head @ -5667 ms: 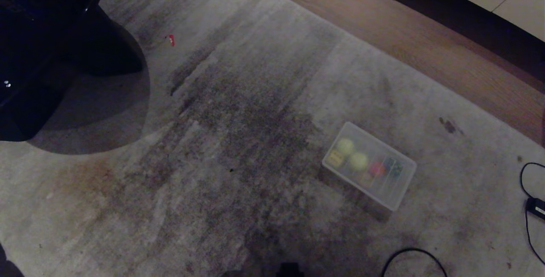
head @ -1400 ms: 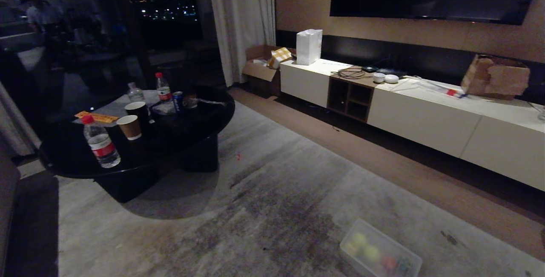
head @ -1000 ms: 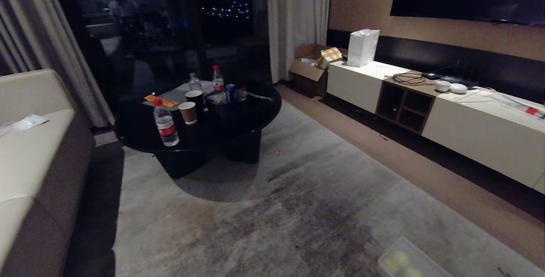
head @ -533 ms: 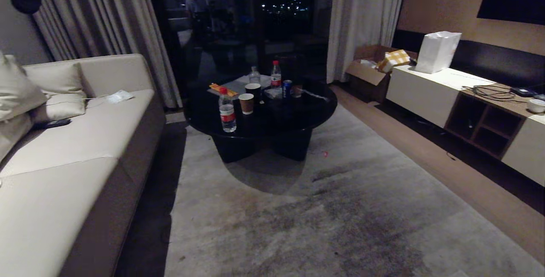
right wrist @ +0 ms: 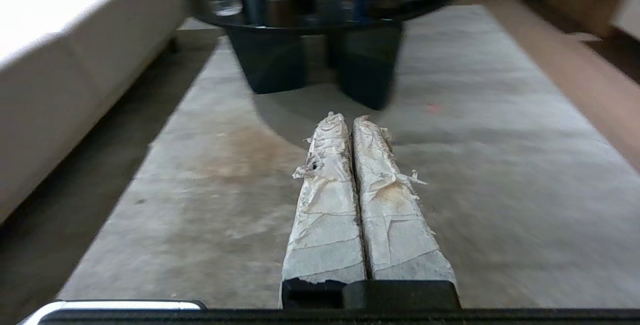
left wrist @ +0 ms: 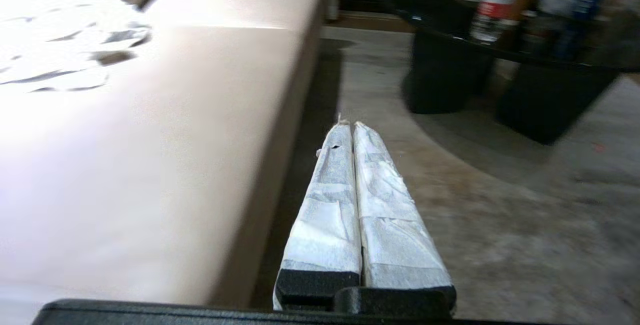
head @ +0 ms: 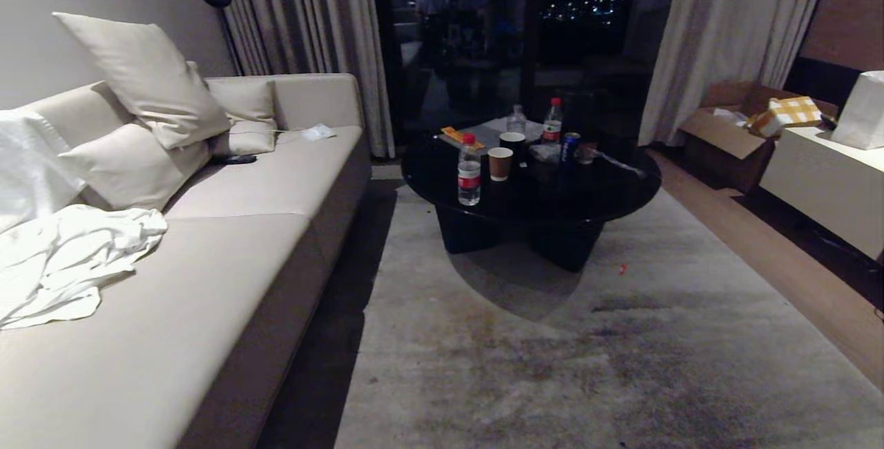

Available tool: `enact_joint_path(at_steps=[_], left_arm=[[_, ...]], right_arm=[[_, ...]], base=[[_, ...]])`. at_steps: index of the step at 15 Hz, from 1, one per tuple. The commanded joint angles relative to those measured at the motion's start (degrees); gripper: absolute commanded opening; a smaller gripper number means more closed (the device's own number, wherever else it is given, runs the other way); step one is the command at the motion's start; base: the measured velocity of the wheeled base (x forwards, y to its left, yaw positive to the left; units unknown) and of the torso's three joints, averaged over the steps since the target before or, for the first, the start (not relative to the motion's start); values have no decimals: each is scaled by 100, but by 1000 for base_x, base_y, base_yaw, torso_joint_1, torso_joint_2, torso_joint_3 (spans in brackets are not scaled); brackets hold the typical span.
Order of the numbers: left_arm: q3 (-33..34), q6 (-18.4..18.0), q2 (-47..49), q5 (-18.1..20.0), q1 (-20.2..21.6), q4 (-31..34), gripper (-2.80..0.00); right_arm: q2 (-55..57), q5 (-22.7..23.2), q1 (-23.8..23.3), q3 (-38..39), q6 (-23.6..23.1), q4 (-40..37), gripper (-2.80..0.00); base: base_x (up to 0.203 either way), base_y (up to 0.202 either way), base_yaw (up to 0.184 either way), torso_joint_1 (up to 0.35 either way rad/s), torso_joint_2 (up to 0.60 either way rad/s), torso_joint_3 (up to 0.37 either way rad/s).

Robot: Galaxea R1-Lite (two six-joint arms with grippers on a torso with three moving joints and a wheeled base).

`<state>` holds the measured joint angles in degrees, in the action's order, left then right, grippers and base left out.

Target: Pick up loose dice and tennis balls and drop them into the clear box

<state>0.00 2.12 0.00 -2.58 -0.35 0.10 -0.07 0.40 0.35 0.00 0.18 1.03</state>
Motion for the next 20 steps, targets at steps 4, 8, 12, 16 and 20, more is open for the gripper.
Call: enact_joint_path(at_steps=[4, 8, 12, 16, 20], left_arm=[[9, 8, 9, -5, 0, -1, -280], [9, 12, 9, -5, 0, -1, -280], [9, 8, 9, -5, 0, -1, -280], [9, -1, 9, 4, 0, -1, -280], [9, -123, 9, 11, 0, -1, -280]], right_arm=[[7, -5, 0, 53, -1, 2, -280], [7, -5, 0, 53, -1, 2, -280], [7, -14, 0, 53, -1, 2, -280], [7, -14, 0, 53, 6, 2, -280], [7, -14, 0, 53, 7, 2, -280]], base=[[0, -1, 25, 2, 1, 1], [-21, 0, 1, 0, 1, 1], [-180, 0, 0, 5, 1, 5], [-183, 0, -1, 4, 1, 3], [-185, 0, -2, 4, 5, 0]])
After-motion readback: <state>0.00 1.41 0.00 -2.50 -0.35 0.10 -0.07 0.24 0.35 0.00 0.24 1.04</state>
